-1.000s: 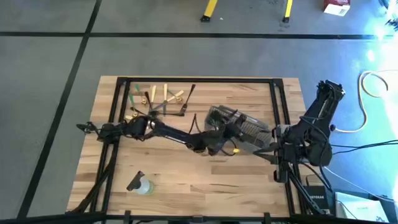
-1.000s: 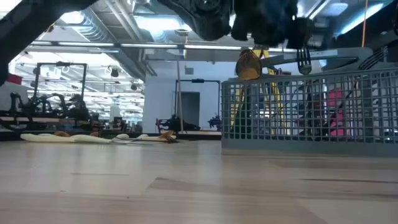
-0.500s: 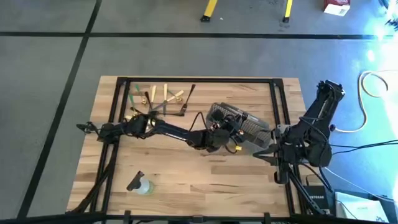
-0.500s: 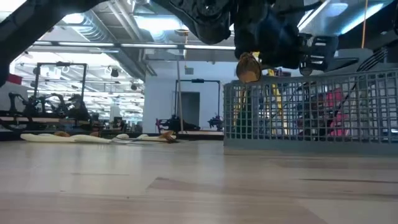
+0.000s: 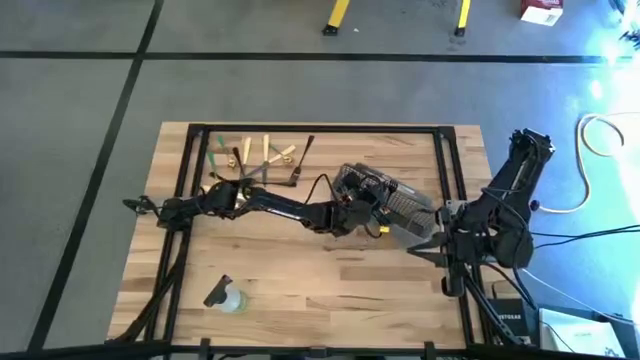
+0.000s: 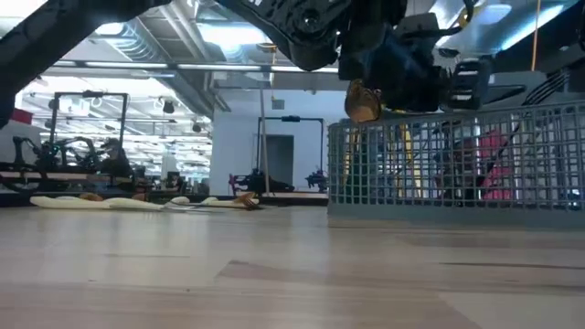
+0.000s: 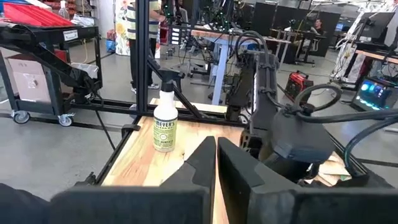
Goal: Sort silverware
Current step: Put the black fork into the cutlery rack
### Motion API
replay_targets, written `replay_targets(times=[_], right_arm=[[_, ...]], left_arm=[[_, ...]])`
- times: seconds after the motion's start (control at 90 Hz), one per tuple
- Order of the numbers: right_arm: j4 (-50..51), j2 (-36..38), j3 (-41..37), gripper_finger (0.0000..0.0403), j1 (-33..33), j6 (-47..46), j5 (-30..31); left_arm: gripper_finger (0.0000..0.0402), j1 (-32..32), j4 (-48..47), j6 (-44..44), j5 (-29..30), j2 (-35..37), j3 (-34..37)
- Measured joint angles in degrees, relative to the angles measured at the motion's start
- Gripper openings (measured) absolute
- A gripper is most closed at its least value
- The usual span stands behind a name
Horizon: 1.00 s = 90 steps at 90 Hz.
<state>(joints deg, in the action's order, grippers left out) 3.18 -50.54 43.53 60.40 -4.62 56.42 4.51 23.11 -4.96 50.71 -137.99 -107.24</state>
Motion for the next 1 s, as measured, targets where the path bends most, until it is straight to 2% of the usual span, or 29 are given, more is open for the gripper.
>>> replay_targets(times=[0.489,0.8,1.0], right_arm=[[0.0,0.0,0.0,0.0,0.0,0.0,0.0],[-0.04,-0.02,0.0,0.0,0.0,-0.82,-0.09],[-0.04,-0.61,0.0,0.0,0.0,-1.48,-0.15]], left_arm=[[0.001,0.25,0.36,6.2,-11.33,-0.02,0.0],[0.001,0.38,0.3,6.08,-13.14,-0.02,0.0],[0.001,1.5,-0.26,5.49,-9.8,1.26,0.04]])
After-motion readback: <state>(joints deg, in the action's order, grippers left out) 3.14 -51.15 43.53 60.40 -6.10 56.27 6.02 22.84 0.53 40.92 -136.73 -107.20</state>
